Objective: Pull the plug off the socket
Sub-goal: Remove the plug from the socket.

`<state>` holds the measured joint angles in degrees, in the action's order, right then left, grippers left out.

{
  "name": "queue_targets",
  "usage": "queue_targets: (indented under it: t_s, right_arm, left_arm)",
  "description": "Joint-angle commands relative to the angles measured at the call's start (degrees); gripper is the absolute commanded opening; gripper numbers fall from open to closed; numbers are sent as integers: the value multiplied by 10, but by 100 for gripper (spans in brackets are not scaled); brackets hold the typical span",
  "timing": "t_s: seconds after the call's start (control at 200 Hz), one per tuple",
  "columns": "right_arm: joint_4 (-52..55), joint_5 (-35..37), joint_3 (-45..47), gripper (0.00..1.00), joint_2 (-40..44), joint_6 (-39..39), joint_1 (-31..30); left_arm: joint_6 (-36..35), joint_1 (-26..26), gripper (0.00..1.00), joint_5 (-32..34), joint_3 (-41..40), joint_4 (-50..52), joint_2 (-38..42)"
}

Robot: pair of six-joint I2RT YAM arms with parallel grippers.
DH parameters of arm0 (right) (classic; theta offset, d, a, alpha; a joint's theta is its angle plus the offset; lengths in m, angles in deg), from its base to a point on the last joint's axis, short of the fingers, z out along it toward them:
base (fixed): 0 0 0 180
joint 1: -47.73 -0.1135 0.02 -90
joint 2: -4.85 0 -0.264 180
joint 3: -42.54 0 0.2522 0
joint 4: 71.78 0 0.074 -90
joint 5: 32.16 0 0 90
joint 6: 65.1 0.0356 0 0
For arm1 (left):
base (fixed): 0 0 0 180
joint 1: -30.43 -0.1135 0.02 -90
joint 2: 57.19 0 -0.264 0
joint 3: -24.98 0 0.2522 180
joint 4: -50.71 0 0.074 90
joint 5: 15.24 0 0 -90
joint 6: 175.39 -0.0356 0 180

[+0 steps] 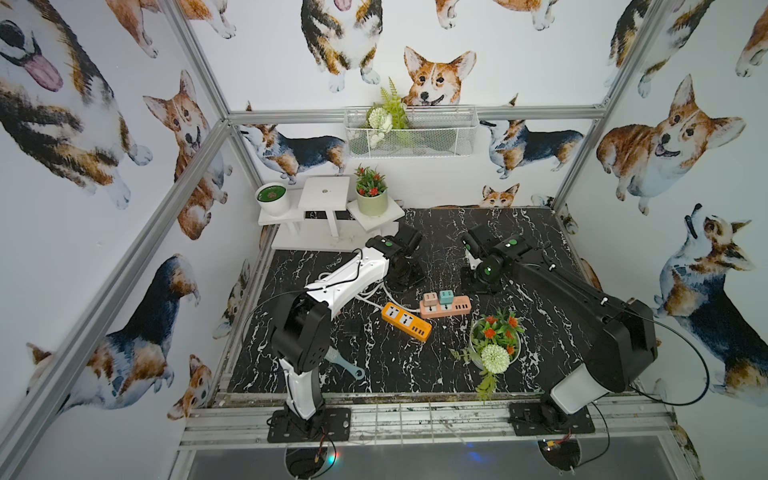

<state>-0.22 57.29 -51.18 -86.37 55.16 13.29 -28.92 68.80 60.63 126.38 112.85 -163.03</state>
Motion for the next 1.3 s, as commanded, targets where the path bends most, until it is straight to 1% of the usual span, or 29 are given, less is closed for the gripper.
queue_targets:
  t_s: [0.0, 0.14, 0.21, 0.28, 0.496, 0.566, 0.711, 0.861, 1.291]
  right_arm:
    - [1, 2, 0, 45, 1, 8, 0]
    - [5, 1, -8, 45, -12, 13, -2]
    - [8, 1, -15, 45, -24, 13, -5]
    - [12, 0, -25, 45, -37, 13, -8]
    - [26, 0, -56, 45, -68, 11, -12]
    - [28, 1, -57, 45, -70, 10, -12]
    - [27, 1, -55, 45, -69, 12, -12]
    - [25, 0, -54, 46, -69, 17, -12]
    - [4, -22, -53, 47, -83, 30, -12]
  left_arm:
    - [-63, 14, 30, 16, -34, -2, 3]
    - [-66, 26, 29, 47, -97, -52, 25]
    - [-60, 29, 29, 41, -129, -96, 34]
    - [-56, 33, 30, 32, -143, -133, 32]
    - [-59, 40, 31, 46, -125, -158, -3]
    - [-72, 43, 33, 58, -105, -140, -18]
    - [-93, 47, 33, 74, -80, -116, -43]
    - [-96, 50, 33, 75, -80, -113, -54]
    - [-74, 61, 32, 124, -102, -135, -59]
